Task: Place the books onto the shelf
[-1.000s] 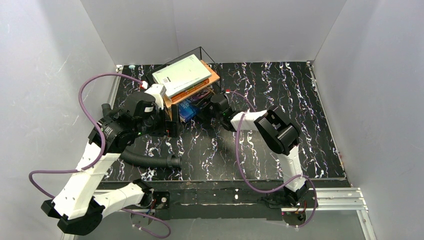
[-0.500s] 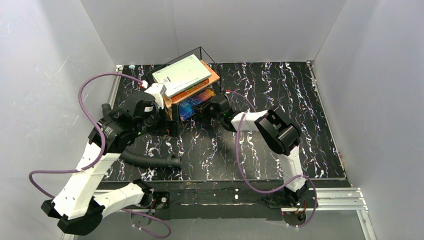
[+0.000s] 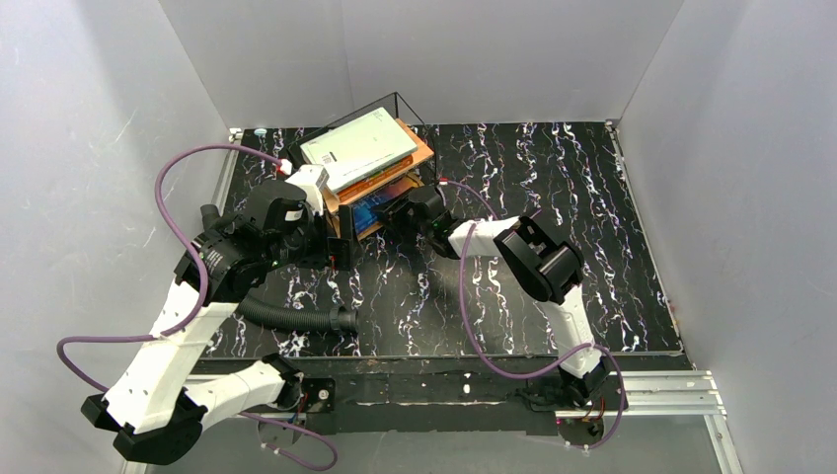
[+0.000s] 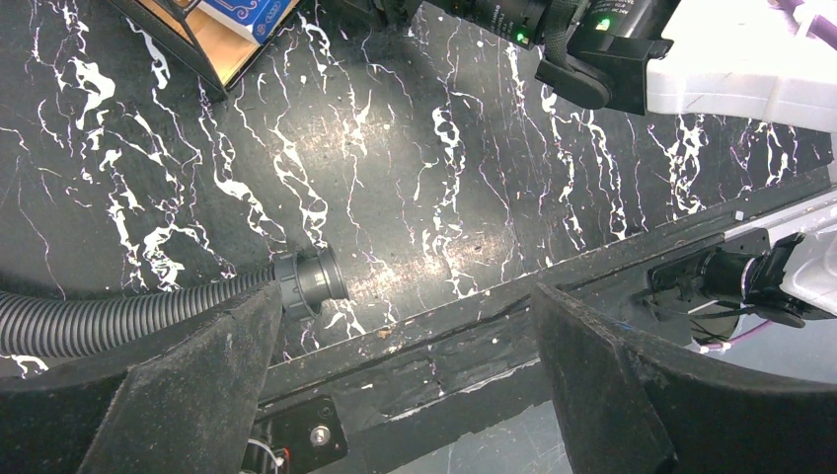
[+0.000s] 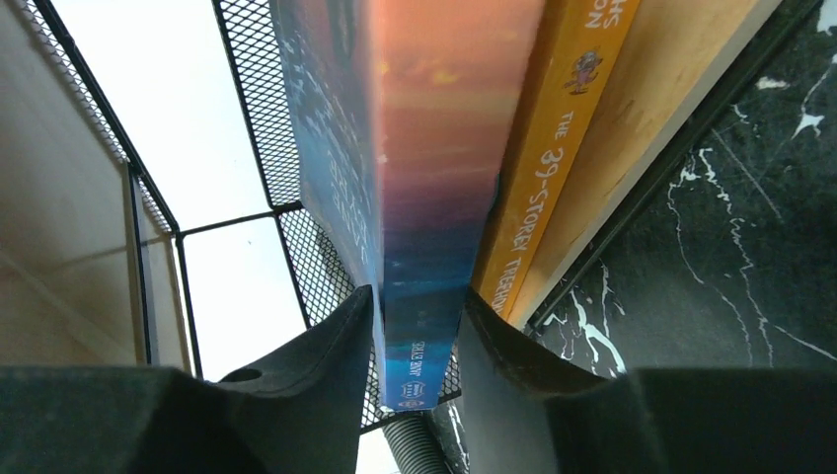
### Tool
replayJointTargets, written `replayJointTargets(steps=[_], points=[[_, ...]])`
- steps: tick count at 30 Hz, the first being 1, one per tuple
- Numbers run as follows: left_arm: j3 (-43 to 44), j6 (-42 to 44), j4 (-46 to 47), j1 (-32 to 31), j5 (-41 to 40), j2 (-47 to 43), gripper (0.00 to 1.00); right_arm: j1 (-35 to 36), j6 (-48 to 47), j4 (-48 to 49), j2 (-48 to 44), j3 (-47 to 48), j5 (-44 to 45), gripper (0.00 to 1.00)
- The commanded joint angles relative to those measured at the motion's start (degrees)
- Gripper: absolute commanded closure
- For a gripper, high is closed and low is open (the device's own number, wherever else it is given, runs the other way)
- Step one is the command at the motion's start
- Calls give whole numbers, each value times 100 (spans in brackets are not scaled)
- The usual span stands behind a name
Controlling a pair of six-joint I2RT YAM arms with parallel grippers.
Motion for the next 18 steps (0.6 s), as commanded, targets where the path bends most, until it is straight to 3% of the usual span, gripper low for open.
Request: replayJointTargets(steps=[1, 4, 5, 9, 14, 18], points=[[-3, 14, -310, 26, -47, -25, 2, 6, 82, 573, -294, 38, 175, 47], [-35, 10, -306, 26, -59, -13, 2, 7, -52, 475, -682, -419, 301, 24], [-62, -6, -280, 26, -78, -10, 2, 7, -136, 378, -826, -540, 357, 21], [-139, -36, -193, 26, -103, 37, 2, -9, -528, 84, -1243, -912, 611, 16], [-75, 8, -250, 26, -190, 108, 2, -46, -898, 36, -1580, -1302, 311, 14], [-65, 89, -314, 49, -436, 127, 2, -20, -1419, -1104, -2271, -1718, 471, 13]])
